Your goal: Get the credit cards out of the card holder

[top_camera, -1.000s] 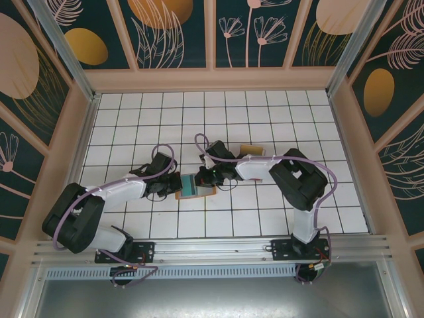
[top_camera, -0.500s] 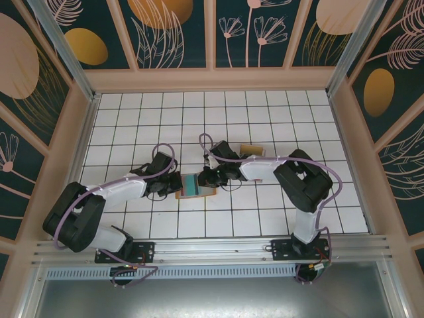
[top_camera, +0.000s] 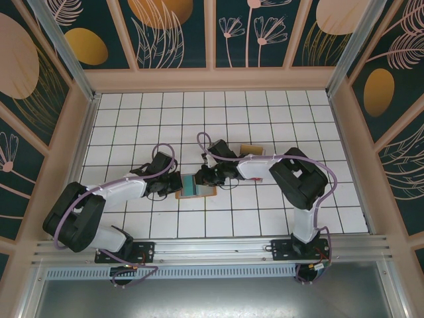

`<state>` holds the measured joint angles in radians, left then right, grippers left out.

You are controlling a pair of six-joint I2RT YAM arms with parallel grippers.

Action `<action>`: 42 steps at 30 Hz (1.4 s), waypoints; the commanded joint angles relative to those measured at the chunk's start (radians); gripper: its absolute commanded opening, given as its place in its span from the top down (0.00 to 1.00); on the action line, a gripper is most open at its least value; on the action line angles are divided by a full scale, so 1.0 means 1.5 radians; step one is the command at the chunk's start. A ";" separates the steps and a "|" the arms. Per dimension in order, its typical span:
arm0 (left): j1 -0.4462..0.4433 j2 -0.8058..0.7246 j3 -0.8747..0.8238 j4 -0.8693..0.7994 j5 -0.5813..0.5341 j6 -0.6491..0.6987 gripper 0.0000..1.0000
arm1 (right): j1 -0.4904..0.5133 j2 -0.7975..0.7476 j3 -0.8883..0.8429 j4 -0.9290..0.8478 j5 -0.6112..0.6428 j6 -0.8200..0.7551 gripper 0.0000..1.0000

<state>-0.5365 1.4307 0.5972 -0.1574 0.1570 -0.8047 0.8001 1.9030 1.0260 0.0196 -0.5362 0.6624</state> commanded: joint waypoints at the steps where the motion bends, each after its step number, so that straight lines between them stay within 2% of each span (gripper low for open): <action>1: 0.001 0.028 -0.014 -0.050 -0.026 0.007 1.00 | 0.006 0.014 0.018 0.010 -0.017 0.004 0.80; 4: 0.001 0.027 -0.014 -0.050 -0.026 0.007 1.00 | 0.007 0.016 0.018 0.009 -0.021 0.005 0.83; 10: 0.001 0.027 -0.012 -0.052 -0.026 0.008 1.00 | 0.007 0.015 0.012 0.008 -0.021 0.004 1.00; 42: 0.001 0.016 -0.016 -0.055 -0.027 0.013 1.00 | -0.109 -0.137 -0.107 -0.066 -0.055 -0.103 1.00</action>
<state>-0.5365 1.4296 0.5980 -0.1581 0.1566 -0.8043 0.6495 1.7401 0.8810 -0.0391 -0.6014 0.5545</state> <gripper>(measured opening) 0.060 0.050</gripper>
